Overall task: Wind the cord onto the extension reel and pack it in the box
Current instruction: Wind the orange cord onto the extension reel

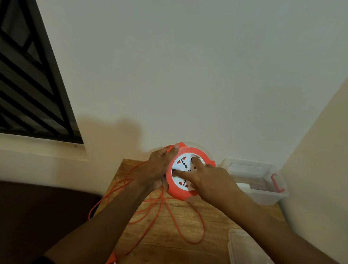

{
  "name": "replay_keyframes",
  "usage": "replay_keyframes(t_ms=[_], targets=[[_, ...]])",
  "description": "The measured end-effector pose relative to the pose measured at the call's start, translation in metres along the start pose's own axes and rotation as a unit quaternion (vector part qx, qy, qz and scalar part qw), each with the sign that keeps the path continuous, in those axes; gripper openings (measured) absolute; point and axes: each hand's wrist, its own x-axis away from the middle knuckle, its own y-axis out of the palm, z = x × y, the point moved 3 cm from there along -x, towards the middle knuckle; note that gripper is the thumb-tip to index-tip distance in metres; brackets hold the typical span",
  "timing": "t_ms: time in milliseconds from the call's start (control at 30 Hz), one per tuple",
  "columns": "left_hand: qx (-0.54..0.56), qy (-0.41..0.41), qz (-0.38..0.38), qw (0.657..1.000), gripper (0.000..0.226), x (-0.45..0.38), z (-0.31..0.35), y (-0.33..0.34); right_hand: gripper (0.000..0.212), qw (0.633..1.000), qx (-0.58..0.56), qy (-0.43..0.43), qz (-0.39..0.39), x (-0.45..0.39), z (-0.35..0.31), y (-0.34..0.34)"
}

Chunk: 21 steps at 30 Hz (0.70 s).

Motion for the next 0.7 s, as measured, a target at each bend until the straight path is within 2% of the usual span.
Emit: replay_keyframes(t_ms=[133,200,300,400,500,700], targets=[[-0.017,-0.009,0.008,1.000,0.029,0.001,-0.006,0.001,0.068,0.999,-0.001,-0.002,-0.044,-0.001,-0.007,-0.001],[-0.014,-0.014,0.007,1.000,0.029,0.003,-0.006,0.000,0.067,0.999,0.027,-0.018,-0.031,-0.003,-0.007,-0.004],[-0.026,-0.002,-0.008,1.000,0.042,0.006,-0.003,0.000,0.064,0.998,0.048,-0.034,-0.005,-0.006,-0.008,-0.003],[-0.016,0.015,0.003,1.000,0.049,0.006,0.002,0.000,0.063,0.997,-0.008,0.069,0.043,-0.006,-0.007,-0.001],[0.025,0.026,0.036,0.999,0.038,0.007,0.005,0.003,0.051,0.967,-0.102,0.200,0.123,-0.010,-0.002,-0.004],[0.032,0.019,0.041,0.998,0.028,0.008,0.005,0.004,0.050,0.959,-0.159,0.205,0.118,-0.005,-0.003,0.003]])
